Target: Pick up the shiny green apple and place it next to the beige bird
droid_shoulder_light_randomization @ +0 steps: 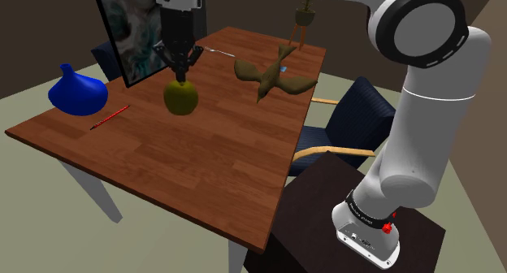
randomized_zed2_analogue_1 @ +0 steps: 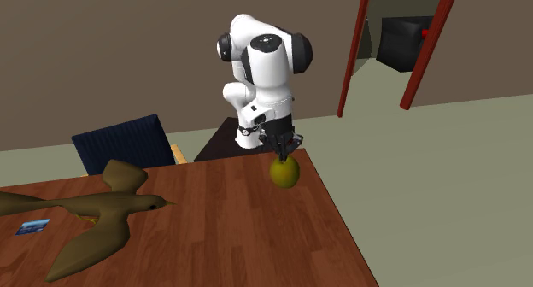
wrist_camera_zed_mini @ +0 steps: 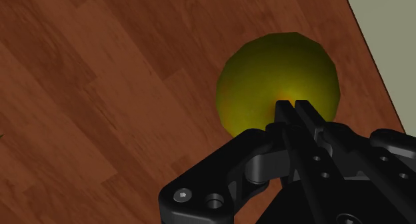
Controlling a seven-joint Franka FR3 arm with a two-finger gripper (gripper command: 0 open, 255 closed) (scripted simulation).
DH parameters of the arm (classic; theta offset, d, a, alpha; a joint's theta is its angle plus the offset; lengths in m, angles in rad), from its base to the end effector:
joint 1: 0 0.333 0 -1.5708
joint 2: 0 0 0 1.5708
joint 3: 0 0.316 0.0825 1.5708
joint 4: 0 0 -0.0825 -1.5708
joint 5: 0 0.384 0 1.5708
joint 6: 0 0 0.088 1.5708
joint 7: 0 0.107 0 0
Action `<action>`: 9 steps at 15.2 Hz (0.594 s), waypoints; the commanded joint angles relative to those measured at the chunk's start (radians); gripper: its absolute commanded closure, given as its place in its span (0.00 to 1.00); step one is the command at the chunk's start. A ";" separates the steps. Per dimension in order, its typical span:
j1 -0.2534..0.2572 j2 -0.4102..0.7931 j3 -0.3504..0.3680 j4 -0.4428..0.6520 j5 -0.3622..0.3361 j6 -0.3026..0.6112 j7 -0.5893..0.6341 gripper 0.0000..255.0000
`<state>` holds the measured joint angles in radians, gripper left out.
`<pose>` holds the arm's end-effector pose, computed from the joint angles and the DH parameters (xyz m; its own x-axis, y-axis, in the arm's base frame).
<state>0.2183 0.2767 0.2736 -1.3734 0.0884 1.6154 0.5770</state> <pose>0.5682 0.2883 0.5630 0.9898 -0.0918 -0.1092 -0.1049 -0.9870 -0.1214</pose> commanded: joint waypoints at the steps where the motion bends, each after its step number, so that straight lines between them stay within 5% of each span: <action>1: 0.002 0.010 0.000 0.043 -0.003 -0.033 0.004 1.00; 7: 0.010 0.039 0.002 0.164 -0.010 -0.125 0.019 1.00; 9: -0.024 0.019 -0.012 0.138 -0.002 -0.125 -0.026 1.00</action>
<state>0.2050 0.2967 0.2662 -1.2383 0.0849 1.4971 0.5662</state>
